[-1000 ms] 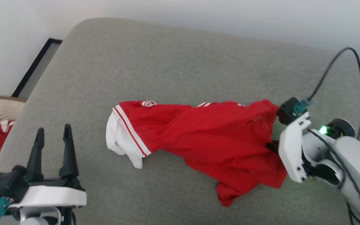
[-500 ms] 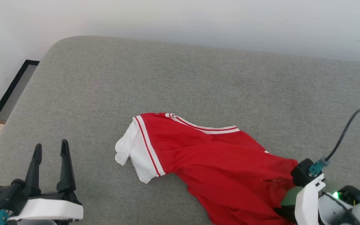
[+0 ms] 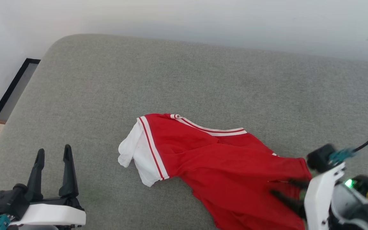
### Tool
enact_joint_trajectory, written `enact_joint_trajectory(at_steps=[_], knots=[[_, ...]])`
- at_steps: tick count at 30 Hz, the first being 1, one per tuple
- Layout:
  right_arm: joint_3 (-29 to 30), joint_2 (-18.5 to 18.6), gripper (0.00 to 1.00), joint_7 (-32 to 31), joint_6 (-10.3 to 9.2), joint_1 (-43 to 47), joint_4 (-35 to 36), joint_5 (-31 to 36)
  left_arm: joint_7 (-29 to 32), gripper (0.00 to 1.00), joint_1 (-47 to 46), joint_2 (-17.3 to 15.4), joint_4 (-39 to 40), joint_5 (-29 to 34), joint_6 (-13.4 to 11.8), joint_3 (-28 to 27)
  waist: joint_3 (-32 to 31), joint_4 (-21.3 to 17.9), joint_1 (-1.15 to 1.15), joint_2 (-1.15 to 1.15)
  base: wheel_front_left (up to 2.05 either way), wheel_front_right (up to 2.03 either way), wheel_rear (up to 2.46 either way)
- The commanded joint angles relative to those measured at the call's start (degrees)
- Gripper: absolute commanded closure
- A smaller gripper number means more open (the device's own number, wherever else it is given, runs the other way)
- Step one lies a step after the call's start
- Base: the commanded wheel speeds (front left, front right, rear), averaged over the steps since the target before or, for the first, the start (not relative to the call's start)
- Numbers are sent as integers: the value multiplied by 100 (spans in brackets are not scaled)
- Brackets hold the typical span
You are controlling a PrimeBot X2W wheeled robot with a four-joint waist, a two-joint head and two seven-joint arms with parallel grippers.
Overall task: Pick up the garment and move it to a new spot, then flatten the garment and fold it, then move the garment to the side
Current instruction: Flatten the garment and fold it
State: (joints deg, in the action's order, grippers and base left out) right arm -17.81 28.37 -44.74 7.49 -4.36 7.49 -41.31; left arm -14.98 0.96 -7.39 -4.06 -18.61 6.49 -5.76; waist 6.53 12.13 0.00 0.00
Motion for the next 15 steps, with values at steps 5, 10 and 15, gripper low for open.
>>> enact_joint_trajectory(at_steps=[5, 10, 15], knots=[[502, -206, 0, -213, -1, -430, 360, 390, -28, 0, -161, 39, 33, 13, 40, 60, 137, 154, 0, 0, 0, 0, 0], [614, -350, 0, -200, 0, -1043, 7, 713, -28, 0, -312, 86, -9, 38, 50, 172, 294, 372, 0, 0, 0, 0, 0], [442, -354, 0, -158, 0, -1539, -603, 730, -28, 0, -460, 123, -56, 17, 74, 275, 440, 579, 0, 0, 0, 0, 0]])
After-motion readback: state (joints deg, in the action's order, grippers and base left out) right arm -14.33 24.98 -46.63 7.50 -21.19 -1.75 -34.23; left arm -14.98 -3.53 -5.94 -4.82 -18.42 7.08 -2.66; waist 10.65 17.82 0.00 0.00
